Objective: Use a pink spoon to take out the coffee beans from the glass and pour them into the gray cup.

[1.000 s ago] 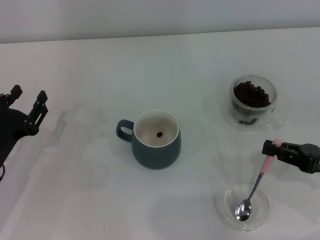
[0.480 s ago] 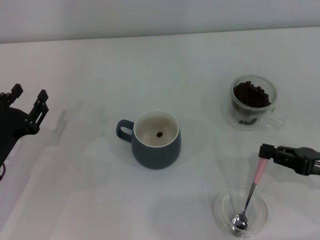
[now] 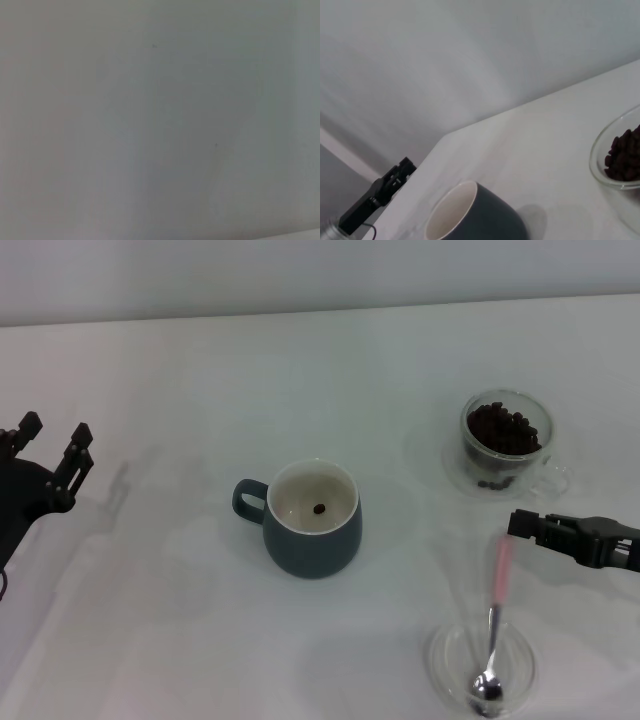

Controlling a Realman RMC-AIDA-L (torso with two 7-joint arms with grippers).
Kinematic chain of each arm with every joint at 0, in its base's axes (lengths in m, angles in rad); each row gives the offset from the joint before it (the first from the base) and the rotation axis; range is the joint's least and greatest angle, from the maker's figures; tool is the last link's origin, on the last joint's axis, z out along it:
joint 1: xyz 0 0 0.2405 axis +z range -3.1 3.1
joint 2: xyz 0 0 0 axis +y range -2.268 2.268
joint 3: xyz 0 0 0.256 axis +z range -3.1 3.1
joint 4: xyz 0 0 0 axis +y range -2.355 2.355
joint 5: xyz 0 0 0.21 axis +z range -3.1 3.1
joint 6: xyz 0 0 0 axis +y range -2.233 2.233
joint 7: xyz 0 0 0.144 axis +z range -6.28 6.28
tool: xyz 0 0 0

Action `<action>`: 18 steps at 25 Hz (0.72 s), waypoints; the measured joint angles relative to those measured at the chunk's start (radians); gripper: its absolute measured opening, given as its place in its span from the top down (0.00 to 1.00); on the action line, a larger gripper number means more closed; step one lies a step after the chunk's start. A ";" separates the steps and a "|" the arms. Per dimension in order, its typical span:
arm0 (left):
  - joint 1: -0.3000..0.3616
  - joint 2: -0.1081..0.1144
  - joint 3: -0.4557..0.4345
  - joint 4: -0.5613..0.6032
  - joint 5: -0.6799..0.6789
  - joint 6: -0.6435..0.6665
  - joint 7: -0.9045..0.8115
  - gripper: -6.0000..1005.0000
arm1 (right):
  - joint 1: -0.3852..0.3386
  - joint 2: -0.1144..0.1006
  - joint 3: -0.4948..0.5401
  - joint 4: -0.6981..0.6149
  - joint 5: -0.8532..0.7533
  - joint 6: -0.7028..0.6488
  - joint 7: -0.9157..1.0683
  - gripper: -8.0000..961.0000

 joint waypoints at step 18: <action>-0.001 0.002 -0.024 0.000 -0.001 0.000 0.000 0.41 | 0.013 -0.012 0.016 -0.017 0.037 0.009 0.007 0.72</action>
